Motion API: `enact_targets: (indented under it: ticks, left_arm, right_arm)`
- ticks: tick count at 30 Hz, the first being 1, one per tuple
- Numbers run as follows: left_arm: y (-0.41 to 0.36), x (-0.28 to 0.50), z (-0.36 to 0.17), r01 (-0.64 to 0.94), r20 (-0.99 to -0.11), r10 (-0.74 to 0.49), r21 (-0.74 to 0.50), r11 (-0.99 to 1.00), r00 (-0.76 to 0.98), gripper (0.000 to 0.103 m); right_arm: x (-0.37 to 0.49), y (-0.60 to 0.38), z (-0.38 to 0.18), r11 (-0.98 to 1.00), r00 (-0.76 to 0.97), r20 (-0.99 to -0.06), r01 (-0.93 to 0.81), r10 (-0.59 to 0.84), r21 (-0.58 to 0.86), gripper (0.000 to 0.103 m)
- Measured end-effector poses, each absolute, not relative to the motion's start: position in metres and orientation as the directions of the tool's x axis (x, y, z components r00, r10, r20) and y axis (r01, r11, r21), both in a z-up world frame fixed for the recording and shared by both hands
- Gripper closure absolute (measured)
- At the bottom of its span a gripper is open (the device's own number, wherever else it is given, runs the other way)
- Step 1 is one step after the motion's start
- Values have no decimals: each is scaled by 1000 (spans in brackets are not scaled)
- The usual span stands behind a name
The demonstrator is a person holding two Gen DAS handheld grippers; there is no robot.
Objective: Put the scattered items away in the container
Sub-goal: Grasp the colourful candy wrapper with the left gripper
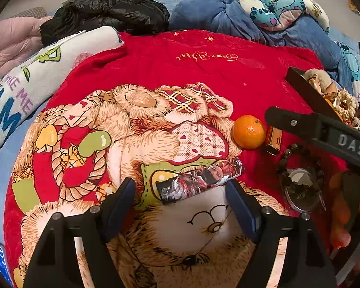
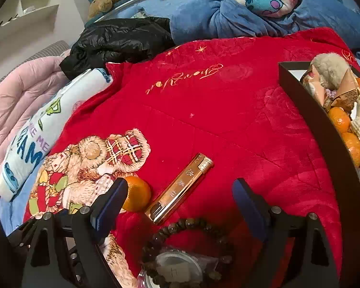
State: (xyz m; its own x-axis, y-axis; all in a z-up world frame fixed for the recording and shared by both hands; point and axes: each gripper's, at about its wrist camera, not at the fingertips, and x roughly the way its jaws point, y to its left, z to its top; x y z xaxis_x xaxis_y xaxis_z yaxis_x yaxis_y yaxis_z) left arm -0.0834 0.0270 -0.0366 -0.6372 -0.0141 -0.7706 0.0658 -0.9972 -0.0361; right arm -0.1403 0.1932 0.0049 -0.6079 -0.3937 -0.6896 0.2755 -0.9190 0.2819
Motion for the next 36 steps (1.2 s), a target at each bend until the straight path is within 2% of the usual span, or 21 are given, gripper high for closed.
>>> enact_targets:
  ticks: [9, 14, 23, 27, 31, 33, 36]
  left_arm:
    - [42, -89, -35, 39, -781, -33, 10, -999, -623, 23]
    - [47, -95, -31, 53, -782, 11, -56, -997, -623, 21]
    - [51, -104, -36, 104, -791, 2, -82, -991, -611, 19]
    - [49, -106, -41, 109, -781, 9, -98, -989, -624, 19]
    - [45, -104, -43, 114, -770, 11, -109, -987, -638, 22]
    - [44, -105, -43, 113, -768, 19, -119, -986, -641, 22]
    - [41, -103, -43, 102, -761, 46, -146, -984, -648, 22]
  right_arm:
    - [-142, 195, 3, -914, -604, -686, 266, -406, 307, 13]
    - [-142, 196, 4, -910, -603, -681, 271, -414, 314, 12]
    - [-146, 198, 0, -917, -601, -693, 255, -399, 307, 13]
    - [-148, 199, -2, -931, -611, -703, 226, -364, 286, 27]
    - [-149, 194, -4, -947, -619, -718, 212, -320, 240, 30]
    - [-148, 190, -4, -957, -622, -728, 210, -288, 200, 40]
    - [-148, 188, -5, -960, -625, -729, 214, -278, 182, 42]
